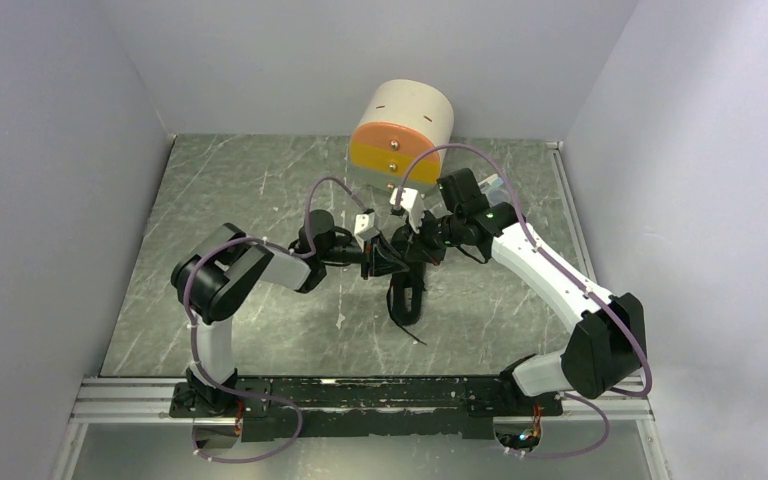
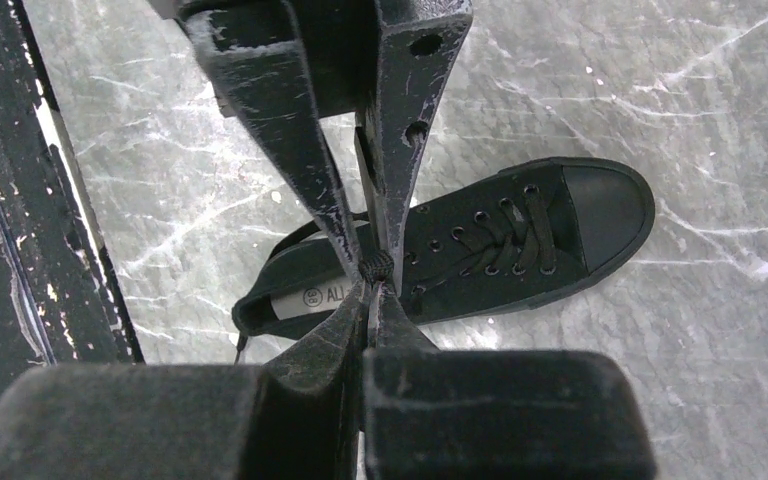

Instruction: Tie the shoes

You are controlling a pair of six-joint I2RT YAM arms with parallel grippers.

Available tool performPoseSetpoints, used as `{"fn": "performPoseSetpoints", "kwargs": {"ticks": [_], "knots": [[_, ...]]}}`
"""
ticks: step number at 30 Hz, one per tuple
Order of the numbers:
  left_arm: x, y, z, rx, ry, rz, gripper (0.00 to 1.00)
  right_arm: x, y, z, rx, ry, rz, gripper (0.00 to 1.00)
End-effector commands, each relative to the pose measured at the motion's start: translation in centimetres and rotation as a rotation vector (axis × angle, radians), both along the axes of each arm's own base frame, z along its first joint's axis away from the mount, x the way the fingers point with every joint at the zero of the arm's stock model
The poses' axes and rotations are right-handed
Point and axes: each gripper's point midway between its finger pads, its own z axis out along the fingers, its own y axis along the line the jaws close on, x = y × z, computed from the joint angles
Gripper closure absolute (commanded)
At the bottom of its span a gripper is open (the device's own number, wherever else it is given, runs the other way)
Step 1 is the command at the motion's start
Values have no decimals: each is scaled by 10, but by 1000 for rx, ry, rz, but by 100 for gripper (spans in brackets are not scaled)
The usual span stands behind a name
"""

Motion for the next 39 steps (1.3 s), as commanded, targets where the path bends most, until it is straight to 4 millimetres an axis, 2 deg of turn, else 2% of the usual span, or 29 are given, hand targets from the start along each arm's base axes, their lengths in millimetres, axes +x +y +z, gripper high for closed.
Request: {"fn": "performPoseSetpoints", "kwargs": {"ticks": [1,6,14,18,21,23,24,25,28,29,33,36,39], "knots": [[-7,-4,19,-83,-64,-14,80,2,7,7,25,-19,12,100],[-6,-8,18,-101,-53,-11,71,-2,6,7,30,-10,11,100],[-5,-12,14,-113,-45,-2,71,-4,5,7,33,-10,9,100],[-5,-13,13,-121,-33,-6,80,-5,5,6,37,-6,11,100],[-3,-13,14,-123,-33,2,95,-5,5,5,37,-4,3,100],[-2,-13,13,-119,-28,13,95,-3,2,4,27,4,-37,100],[0,-13,12,-111,-24,23,95,1,-1,3,17,10,-94,100],[2,-13,11,-101,-17,39,95,6,-7,4,4,17,-177,96],[11,-14,6,-54,9,84,95,18,-32,2,-30,75,-514,68],[15,-14,2,-19,37,108,95,20,-41,2,-43,101,-621,62],[23,-11,-3,40,82,169,95,7,-71,-7,-96,279,-988,45],[30,-9,-9,93,134,223,95,-11,-80,-27,-84,532,-1106,43],[35,-5,-10,124,171,272,95,-16,-78,-49,74,794,-1227,43]]}}
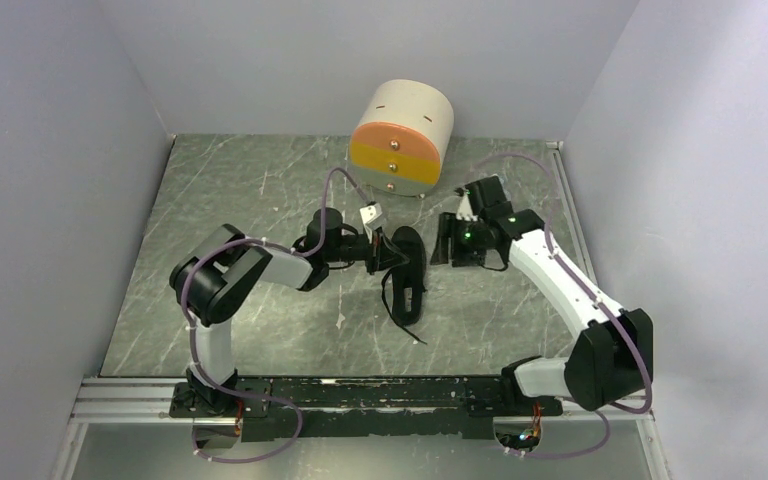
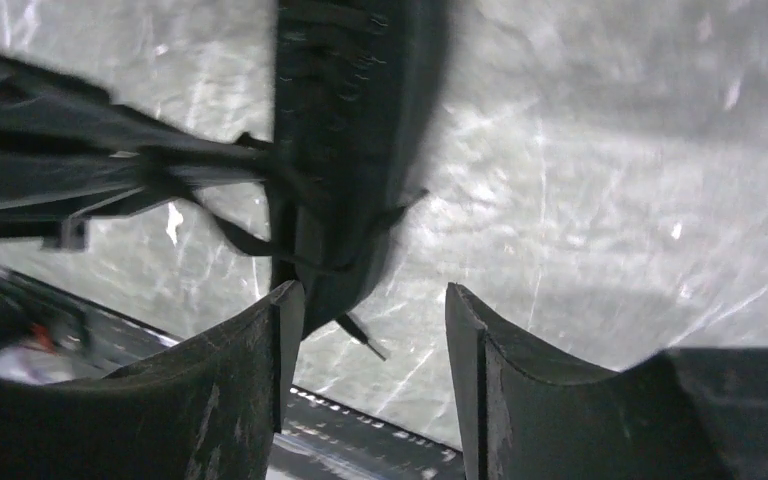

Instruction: Tie the shoes

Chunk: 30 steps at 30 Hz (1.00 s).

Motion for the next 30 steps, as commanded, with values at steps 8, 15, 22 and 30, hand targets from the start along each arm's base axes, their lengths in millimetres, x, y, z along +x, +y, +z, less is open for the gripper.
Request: {"fn": "performPoseSetpoints", "kwargs": {"ticks": [8,15,22,30], "knots": [[16,10,1,73,117,178,95,5,4,-63,399,482,-768,43],[8,5,7,7,186,153,95,11,27,-87,432,531,-913,44],[1,-1,5,15,186,153,95,-17,16,-117,438,608,-1078,51],[-5,-5,4,29,185,157,95,-19,11,-129,476,585,-1131,60]]}}
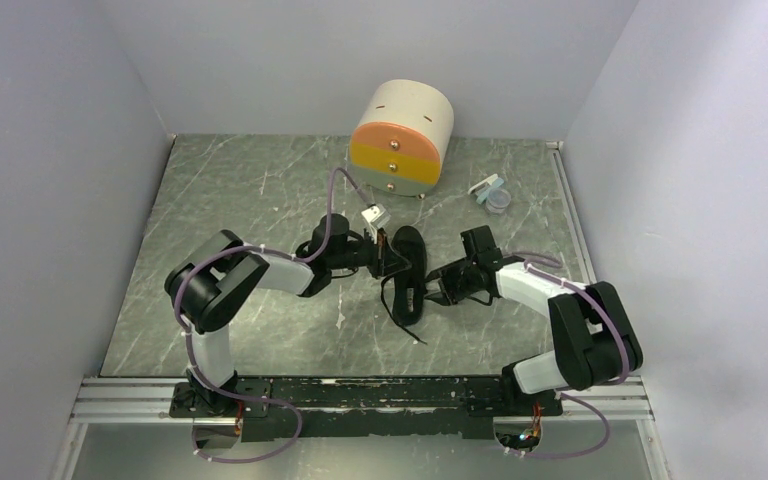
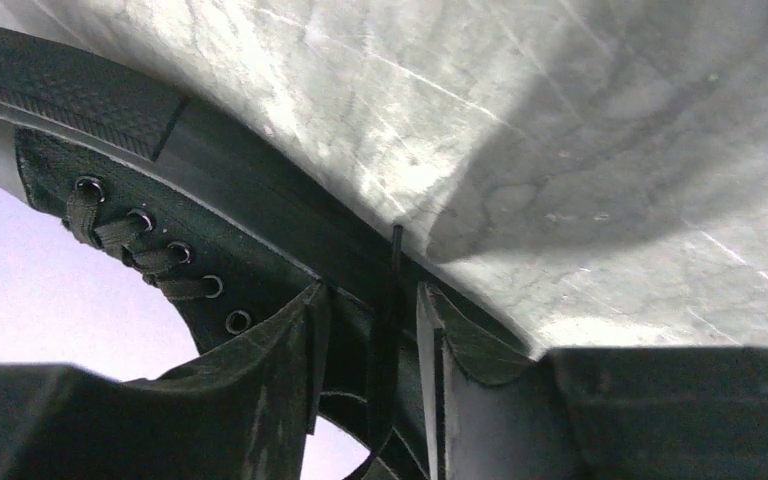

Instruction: Tie the shoes

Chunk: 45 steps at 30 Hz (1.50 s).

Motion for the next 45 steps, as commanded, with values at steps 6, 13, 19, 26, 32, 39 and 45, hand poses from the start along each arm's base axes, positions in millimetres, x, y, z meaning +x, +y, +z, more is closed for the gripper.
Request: {"fn": "performPoseSetpoints", "kwargs": {"ticks": [6,13,19,26,32,39,45], "knots": [[-1,3,12,-9,-29,29,95,5,-7,-14,-41,20,-78,81],[-3,8,8,25,-36,35,95,6,-36,12,-190,-114,-36,100],[-6,12,7,42,-37,34,95,30,-56,45,-329,-309,92,100],[-7,19,6,62,-41,49,95,104,-4,141,-304,-822,482,100],[-8,23,8,32,-13,83,95,148,53,158,-257,-934,579,100],[-9,26,18,-60,29,140,95,155,151,139,-316,-963,666,100],[-14,34,17,-79,71,177,95,144,186,82,-276,-798,924,69]]}}
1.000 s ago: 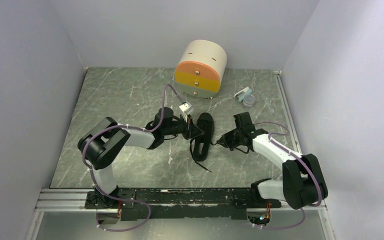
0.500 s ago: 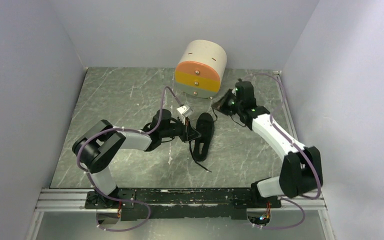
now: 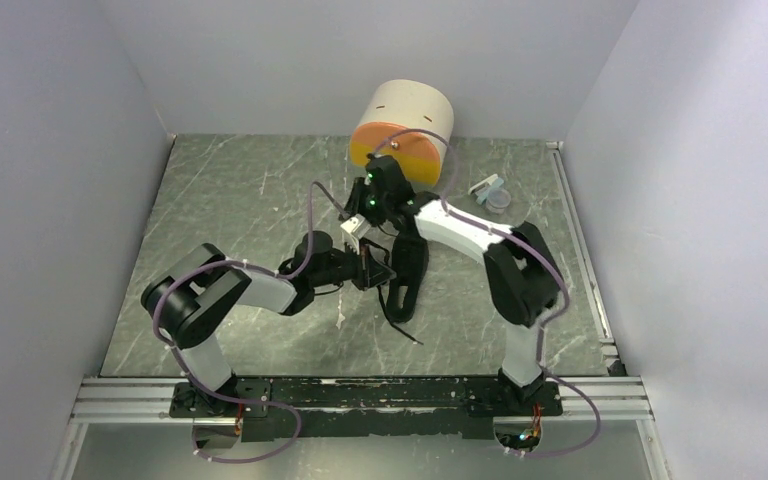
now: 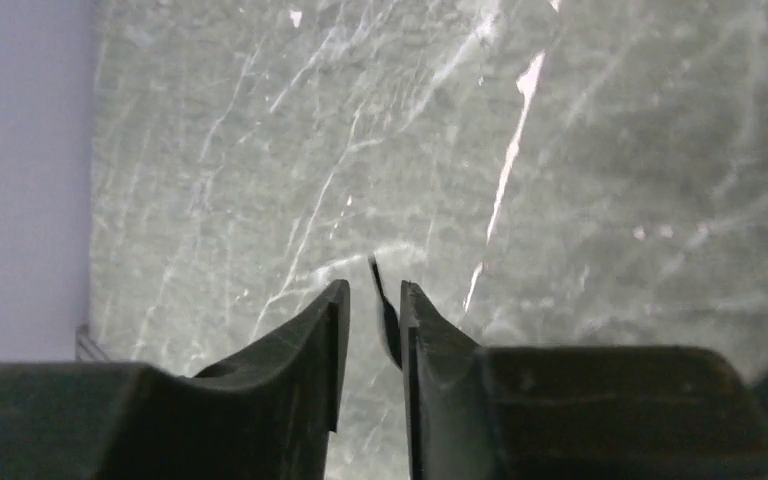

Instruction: Tie the shoes

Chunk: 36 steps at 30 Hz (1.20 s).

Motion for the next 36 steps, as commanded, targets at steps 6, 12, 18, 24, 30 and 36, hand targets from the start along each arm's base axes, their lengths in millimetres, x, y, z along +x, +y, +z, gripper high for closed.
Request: {"fn": "performPoseSetpoints", "kwargs": {"ticks": [6,12,18,24,30,36], "knots": [[8,1,24,-85,24,83,95,-2,-54,-7,-277,66,177,39],[14,0,16,-67,66,100,95,-54,-150,-2,-390,153,92,35],[15,-2,11,-59,99,85,95,-161,-166,-35,-331,312,95,38],[13,-2,4,-45,141,74,95,-215,-144,-71,-365,321,163,43],[14,-4,2,-27,168,65,95,-217,-129,-86,-496,142,221,41],[18,-3,1,-17,180,62,95,-228,-123,-101,-555,62,255,43]]}}
